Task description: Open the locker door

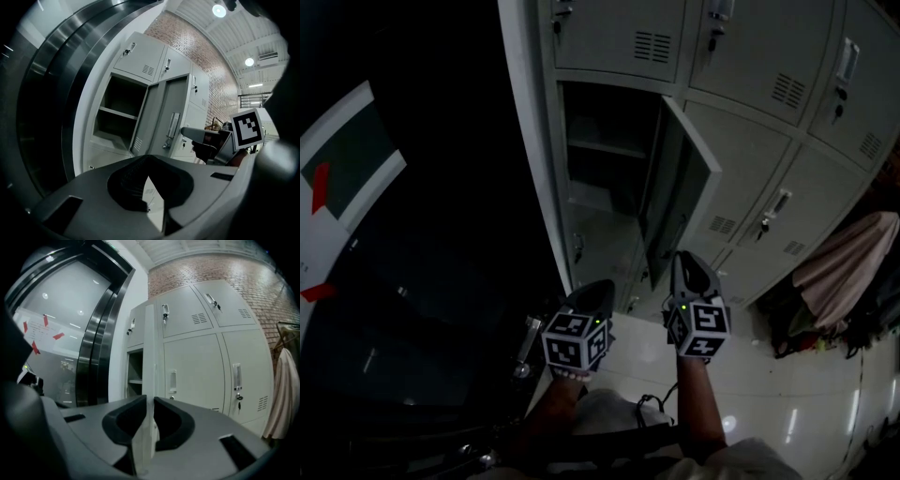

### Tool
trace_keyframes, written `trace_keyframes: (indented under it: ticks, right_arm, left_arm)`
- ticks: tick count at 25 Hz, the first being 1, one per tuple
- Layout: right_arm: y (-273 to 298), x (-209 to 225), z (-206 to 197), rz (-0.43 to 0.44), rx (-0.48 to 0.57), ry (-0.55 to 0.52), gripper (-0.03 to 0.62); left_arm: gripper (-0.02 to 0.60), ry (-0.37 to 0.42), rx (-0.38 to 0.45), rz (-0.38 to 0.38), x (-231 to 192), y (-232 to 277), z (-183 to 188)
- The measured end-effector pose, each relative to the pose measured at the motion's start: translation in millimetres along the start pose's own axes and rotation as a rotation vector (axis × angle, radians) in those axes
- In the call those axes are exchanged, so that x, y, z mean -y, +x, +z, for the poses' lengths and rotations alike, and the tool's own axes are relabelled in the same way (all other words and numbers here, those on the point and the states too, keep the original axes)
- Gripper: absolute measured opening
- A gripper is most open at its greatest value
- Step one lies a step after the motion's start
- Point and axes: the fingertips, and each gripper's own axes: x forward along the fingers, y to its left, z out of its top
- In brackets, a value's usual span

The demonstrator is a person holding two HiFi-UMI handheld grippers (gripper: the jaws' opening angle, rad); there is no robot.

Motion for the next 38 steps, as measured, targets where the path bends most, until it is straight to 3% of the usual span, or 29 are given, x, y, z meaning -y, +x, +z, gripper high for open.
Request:
trace_keyframes:
  ticks: [7, 13, 20, 28, 38]
  right_arm:
    - [-17.1, -36.8, 11.7, 0.103, 0.028, -0.024, 0.054]
    - [-28.6, -79.7, -23.7, 0.240, -0.019, -0.008, 0.006]
    - [-39.1, -109.1, -44.6, 0.297, -0.073, 0.057, 0.006]
    - [-49.0, -127.9, -28.8, 0.222, -0.076, 0.094, 0.005]
    - [-73.2, -147.5, -30.4, 0.090, -0.099, 0.099, 0.003]
  left_arm:
    - [-0.006, -0.009, 0.015, 0.036, -5.6, -13.9, 0.9]
    - [-0.006, -0.030, -0.008, 0.072, -8.0, -39.6, -20.2]
    - [-0.006, 0.003, -0.027, 0.038, -4.5, -58.0, -16.3]
    - [-0.006, 0.040, -0.049, -0.056, -9.9, -66.2, -0.2]
    - [-0.006, 0.038, -0.072, -0.185, -8.0, -87.9, -10.7]
